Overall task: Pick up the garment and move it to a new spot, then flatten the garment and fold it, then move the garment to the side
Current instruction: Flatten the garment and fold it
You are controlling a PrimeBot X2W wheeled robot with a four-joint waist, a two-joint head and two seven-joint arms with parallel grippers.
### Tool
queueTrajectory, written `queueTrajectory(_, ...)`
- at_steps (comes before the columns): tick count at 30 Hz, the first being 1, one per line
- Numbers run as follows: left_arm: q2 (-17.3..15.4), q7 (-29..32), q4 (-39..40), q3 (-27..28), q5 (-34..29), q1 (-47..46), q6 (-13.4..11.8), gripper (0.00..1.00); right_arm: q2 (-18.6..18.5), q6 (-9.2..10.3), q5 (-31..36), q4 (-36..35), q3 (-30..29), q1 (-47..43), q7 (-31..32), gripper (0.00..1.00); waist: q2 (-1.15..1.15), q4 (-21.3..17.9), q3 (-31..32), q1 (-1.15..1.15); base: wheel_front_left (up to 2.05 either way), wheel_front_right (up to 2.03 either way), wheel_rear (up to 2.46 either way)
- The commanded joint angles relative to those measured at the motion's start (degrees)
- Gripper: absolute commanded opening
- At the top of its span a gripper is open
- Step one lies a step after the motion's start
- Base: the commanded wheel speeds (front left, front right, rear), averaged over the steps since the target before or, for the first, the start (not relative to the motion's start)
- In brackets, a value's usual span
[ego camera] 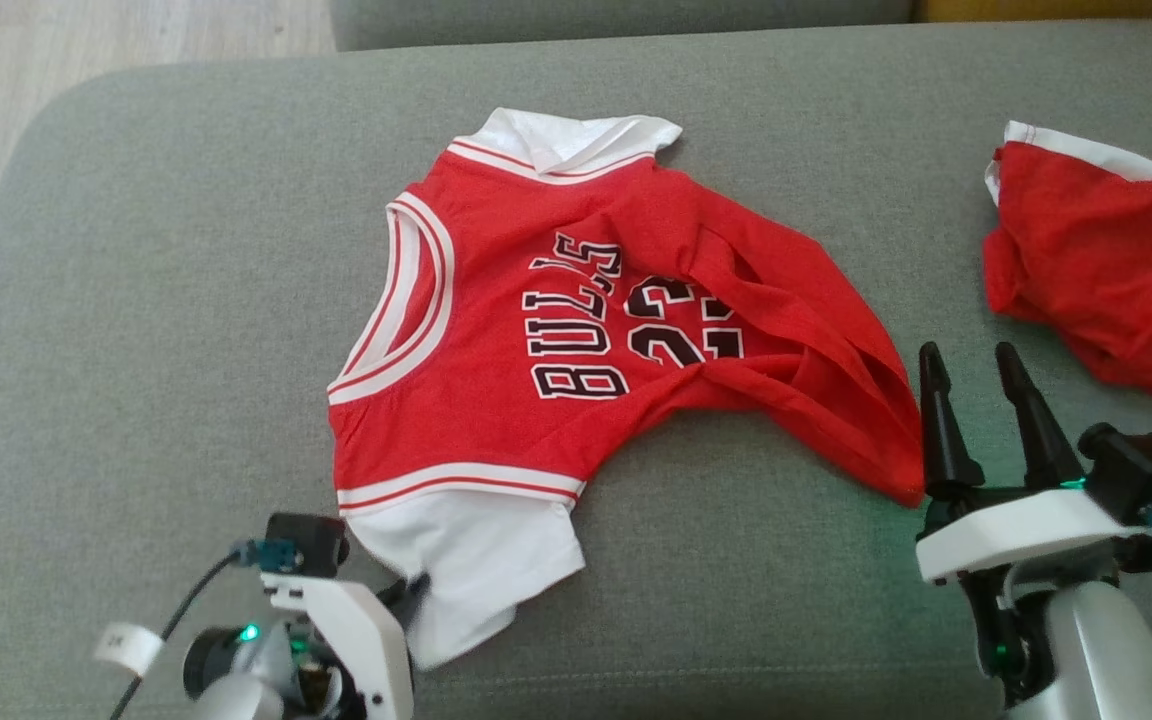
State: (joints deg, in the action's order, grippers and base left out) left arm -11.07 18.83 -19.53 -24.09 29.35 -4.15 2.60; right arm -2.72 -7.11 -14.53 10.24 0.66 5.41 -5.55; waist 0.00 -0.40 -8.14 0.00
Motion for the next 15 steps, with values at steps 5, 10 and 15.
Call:
queueTrajectory(5,0.2,-4.4,0.2,2.3,-1.2,-4.8,-1.0,0.0,-0.2,-0.37,0.6,-2.1,0.2,1.6,-0.8,1.0,0.0,0.1,0.0,0.0,0.0,0.0,0.0)
queueTrajectory(10,0.0,-10.4,1.9,3.6,-2.6,-6.5,-1.9,0.0,-0.2,-0.37,0.5,-1.4,-0.2,1.2,-0.8,1.0,0.0,0.5,0.9,0.0,0.0,0.0,0.0)
queueTrajectory(15,-0.5,-15.4,4.2,4.9,-3.9,-8.1,-3.0,0.0,-0.2,-0.37,0.3,-0.3,-0.2,0.7,-0.2,1.0,0.0,0.6,1.6,0.0,0.0,0.0,0.0)
